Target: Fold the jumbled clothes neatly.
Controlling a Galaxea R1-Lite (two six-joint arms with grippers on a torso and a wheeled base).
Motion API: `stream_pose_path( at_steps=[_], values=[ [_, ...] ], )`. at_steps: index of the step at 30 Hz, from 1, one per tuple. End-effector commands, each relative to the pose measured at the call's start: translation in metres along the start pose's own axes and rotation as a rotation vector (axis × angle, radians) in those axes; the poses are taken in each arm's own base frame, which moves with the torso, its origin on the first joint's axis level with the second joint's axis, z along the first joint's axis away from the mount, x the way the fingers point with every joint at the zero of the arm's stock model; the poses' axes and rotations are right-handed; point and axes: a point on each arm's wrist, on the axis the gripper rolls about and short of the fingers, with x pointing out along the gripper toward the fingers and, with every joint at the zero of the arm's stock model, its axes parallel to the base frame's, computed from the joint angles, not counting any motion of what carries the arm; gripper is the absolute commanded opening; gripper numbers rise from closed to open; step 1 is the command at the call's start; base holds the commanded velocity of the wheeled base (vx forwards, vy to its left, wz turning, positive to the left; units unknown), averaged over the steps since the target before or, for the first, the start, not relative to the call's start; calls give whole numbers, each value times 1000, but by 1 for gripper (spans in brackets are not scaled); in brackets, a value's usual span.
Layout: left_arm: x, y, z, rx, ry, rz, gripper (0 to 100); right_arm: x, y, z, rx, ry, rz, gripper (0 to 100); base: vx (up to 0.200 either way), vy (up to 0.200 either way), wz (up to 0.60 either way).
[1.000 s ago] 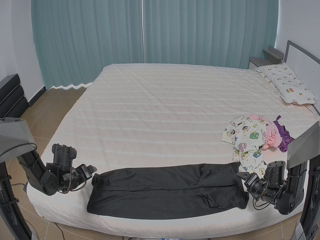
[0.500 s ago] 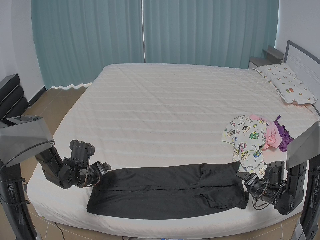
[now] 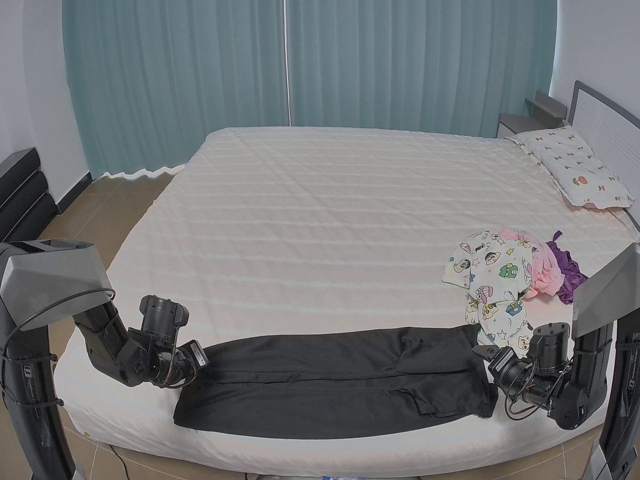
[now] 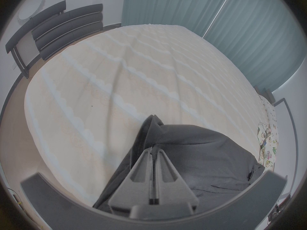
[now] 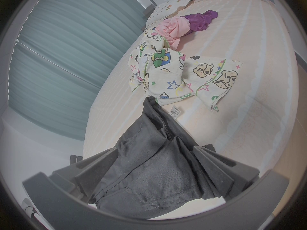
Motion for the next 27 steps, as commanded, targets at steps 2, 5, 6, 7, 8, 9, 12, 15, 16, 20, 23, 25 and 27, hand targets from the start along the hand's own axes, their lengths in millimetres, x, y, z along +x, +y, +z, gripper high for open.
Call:
stream_pose_path(
  at_steps=[2, 5, 6, 7, 8, 9, 12, 15, 16, 20, 23, 25, 27],
  values=[
    [-2, 9, -3, -2, 14, 21, 0, 0, 1, 0, 0, -6, 11, 100, 0, 0, 0],
    [0, 11, -4, -2, 21, 28, 0, 0, 1, 0, -1, -4, 11, 100, 0, 0, 0],
    [1, 11, -5, -2, 21, 28, 0, 1, 1, 0, -1, -3, 9, 100, 0, 0, 0],
    [1, 11, -5, -2, 21, 28, 0, 1, 1, 0, -1, -3, 9, 100, 0, 0, 0],
    [1, 11, -5, -2, 22, 27, 0, 1, 1, 0, 1, -3, 11, 100, 0, 0, 0],
    [1, 11, -5, -2, 22, 26, 0, 2, 1, -1, -1, -2, 10, 100, 0, 0, 0],
    [0, 10, -6, 2, 25, 23, 0, 3, -1, -1, 1, 2, 2, 100, 0, 0, 0],
    [-1, 10, -6, 0, 28, 21, 100, 4, -2, -2, -1, 4, -2, 100, 0, 0, 0],
    [-1, 10, -6, 0, 28, 21, 100, 4, -2, -2, -1, 4, -1, 100, 0, 0, 0],
    [-7, 12, -3, -17, 16, 15, 100, 4, -2, -1, 2, 1, 1, 100, 0, 0, 0],
    [-16, 13, 5, -39, -11, -2, 100, 3, -1, -1, 2, -1, 4, 100, 0, 0, 0],
    [-26, 12, 17, -68, -37, -47, 100, 2, -1, 0, 4, -5, 6, 100, 0, 0, 0],
    [-35, 14, 26, -87, -44, -93, 100, 2, -1, 1, 6, -8, 6, 100, 0, 0, 0]
  ],
)
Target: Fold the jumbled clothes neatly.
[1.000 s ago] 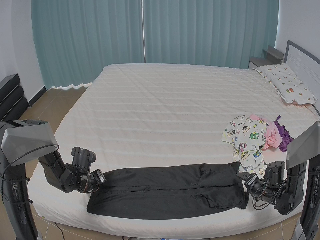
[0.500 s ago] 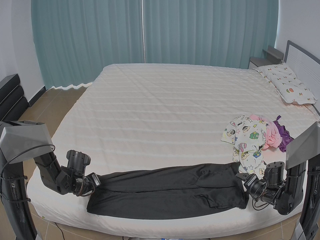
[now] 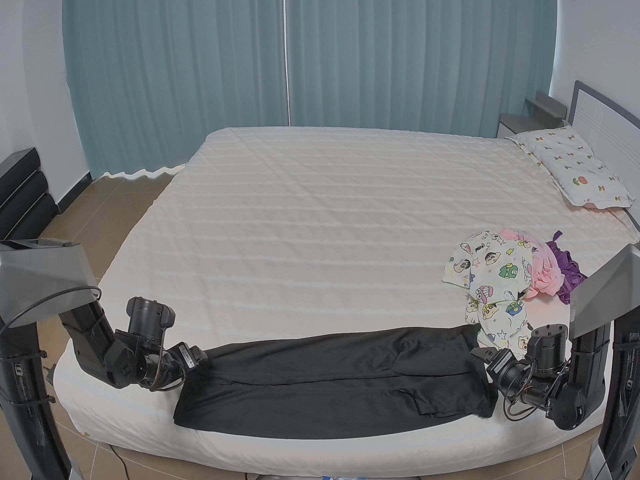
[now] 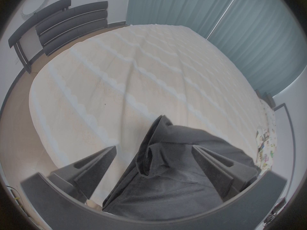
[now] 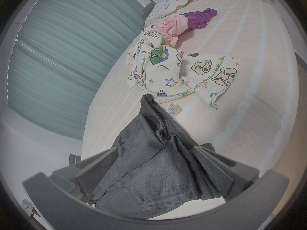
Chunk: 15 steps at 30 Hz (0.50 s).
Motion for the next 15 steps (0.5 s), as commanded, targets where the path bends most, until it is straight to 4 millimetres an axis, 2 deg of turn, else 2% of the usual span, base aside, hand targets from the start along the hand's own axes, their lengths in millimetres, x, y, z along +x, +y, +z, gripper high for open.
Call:
stream_pose_path(
  at_steps=[1, 8, 9, 15],
  values=[
    [-25, 0, 24, -45, -45, -100, 100, -1, 2, 3, 5, -17, 16, 100, 0, 0, 0],
    [-20, 8, 24, 76, 42, -188, 100, -1, 2, 3, 5, -17, 18, 100, 0, 0, 0],
    [-9, 10, 20, 118, 69, -176, 100, -1, 2, 3, 5, -17, 16, 100, 0, 0, 0],
    [14, 14, 10, 261, 113, -156, 100, -2, 2, 3, 5, -19, 17, 100, 0, 0, 0]
  ],
)
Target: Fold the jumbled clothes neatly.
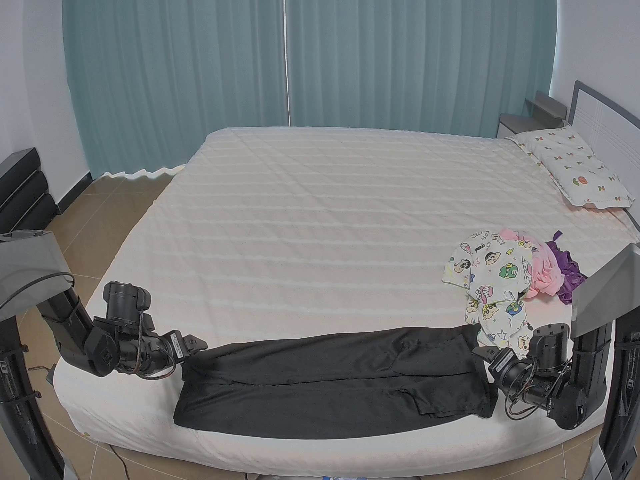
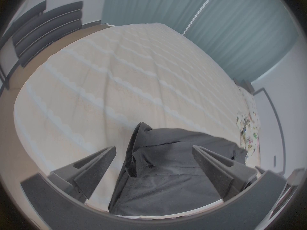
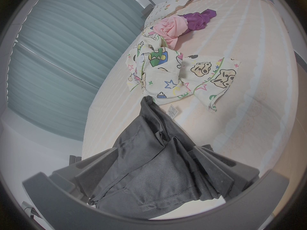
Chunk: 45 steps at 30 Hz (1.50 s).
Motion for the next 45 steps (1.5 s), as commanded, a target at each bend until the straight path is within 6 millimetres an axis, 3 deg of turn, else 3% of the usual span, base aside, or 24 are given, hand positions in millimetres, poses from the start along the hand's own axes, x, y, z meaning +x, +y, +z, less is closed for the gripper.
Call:
stream_pose_path(
  at_steps=[1, 13, 32, 33, 45],
  values=[
    [24, 9, -10, 83, 68, 20, 100, -1, 3, 2, 1, -14, 22, 100, 0, 0, 0],
    [29, -3, -18, 194, 103, -27, 100, -1, 3, 3, 3, -16, 22, 100, 0, 0, 0],
    [47, 1, -24, 266, 118, 41, 100, -1, 3, 2, 2, -14, 22, 100, 0, 0, 0],
    [47, 1, -24, 269, 119, 42, 0, -1, 3, 2, 2, -14, 22, 100, 0, 0, 0],
    [45, 1, -23, 270, 113, 42, 0, -2, 2, 2, 3, -14, 20, 100, 0, 0, 0]
  ],
)
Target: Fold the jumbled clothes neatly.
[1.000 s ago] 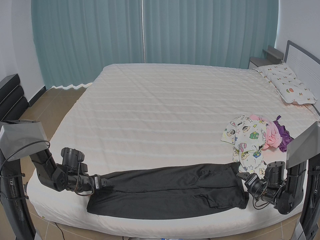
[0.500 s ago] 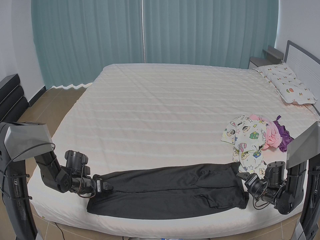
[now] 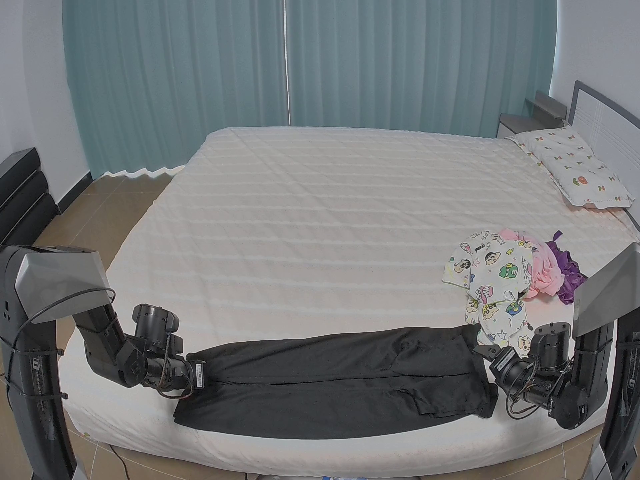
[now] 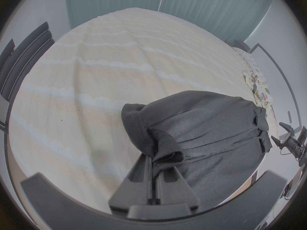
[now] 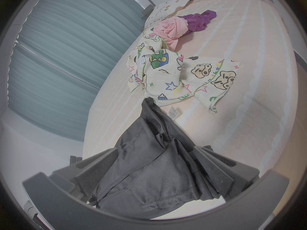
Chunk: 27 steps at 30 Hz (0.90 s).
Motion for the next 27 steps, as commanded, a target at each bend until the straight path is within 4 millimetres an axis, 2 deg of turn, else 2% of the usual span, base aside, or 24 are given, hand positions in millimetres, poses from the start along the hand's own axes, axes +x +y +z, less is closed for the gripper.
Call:
stream_pose_path(
  at_steps=[1, 10, 13, 16, 27],
  values=[
    [-1, 0, 2, -2, -8, 0, 0, 0, 2, 1, 1, -9, 15, 100, 0, 0, 0],
    [-2, -1, 3, -8, -12, -3, 0, 0, 2, 1, 1, -10, 16, 100, 0, 0, 0],
    [-3, -1, 3, -8, -12, -3, 0, 0, 2, 1, 1, -11, 18, 100, -200, 0, 0],
    [-4, 0, 3, -11, -14, -2, 0, -1, 4, 2, 0, -14, 25, 100, -200, 200, 0],
    [-6, 0, 11, -13, -47, -4, 0, -2, 4, 2, 1, -16, 29, 100, 0, 0, 0]
  ],
)
